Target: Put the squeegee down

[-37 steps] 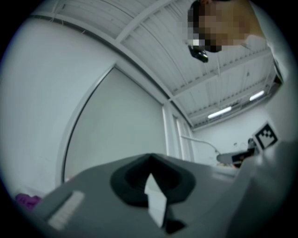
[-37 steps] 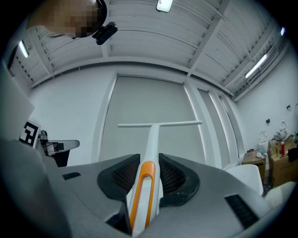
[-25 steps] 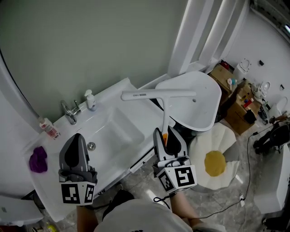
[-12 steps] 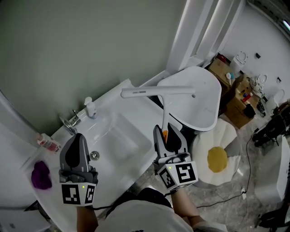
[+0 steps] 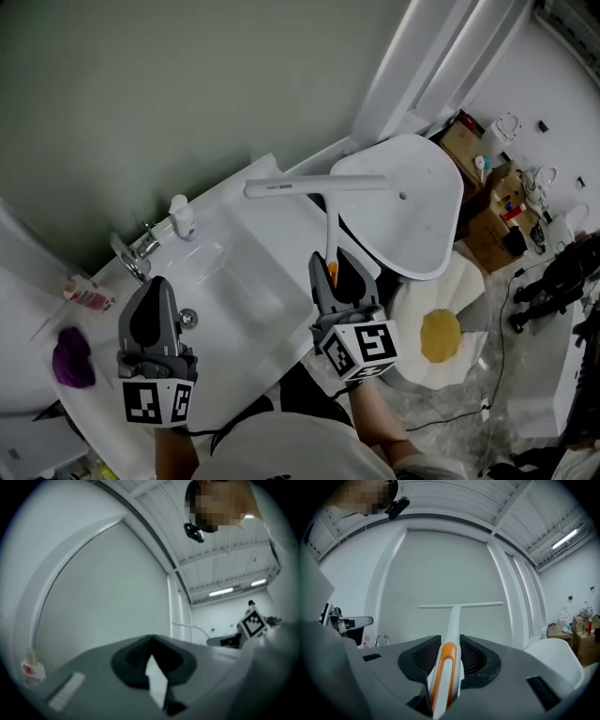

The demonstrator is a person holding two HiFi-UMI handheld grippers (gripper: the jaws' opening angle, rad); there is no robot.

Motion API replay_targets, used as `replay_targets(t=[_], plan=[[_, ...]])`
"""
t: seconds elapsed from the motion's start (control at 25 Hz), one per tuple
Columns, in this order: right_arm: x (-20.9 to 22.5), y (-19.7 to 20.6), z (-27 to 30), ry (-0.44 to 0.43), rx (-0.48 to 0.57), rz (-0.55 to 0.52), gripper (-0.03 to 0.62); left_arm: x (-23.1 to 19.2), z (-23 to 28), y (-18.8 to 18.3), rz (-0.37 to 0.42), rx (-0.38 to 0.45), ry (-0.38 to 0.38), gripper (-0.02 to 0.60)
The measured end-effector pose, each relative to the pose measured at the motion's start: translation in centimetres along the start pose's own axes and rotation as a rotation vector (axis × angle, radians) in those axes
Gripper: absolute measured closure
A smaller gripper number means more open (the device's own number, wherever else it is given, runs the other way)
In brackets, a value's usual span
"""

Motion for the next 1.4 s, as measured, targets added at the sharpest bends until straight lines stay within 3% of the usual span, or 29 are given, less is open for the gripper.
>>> replay_targets(t=[0.84, 1.4], plan=[[5.3, 11.8, 10.6, -0.233, -0.331, 0.034, 0.471, 0.5, 3.6, 1.9, 0.068, -0.021, -0.271, 0.574], [5.9, 18.8, 15.3, -0.356, -0.513, 0.023, 0.471, 0.8, 3.1, 2.7, 0.113, -0.051, -0.444, 0.574]])
Point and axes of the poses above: the fingertips, and each gripper's own axes: z forward along the fingers, x to its right, y out of its underside, the point moved 4 cm from there along -z, backward along the fingers, and after that the axes turned 8 degrees about x, right-handed, at the moved point
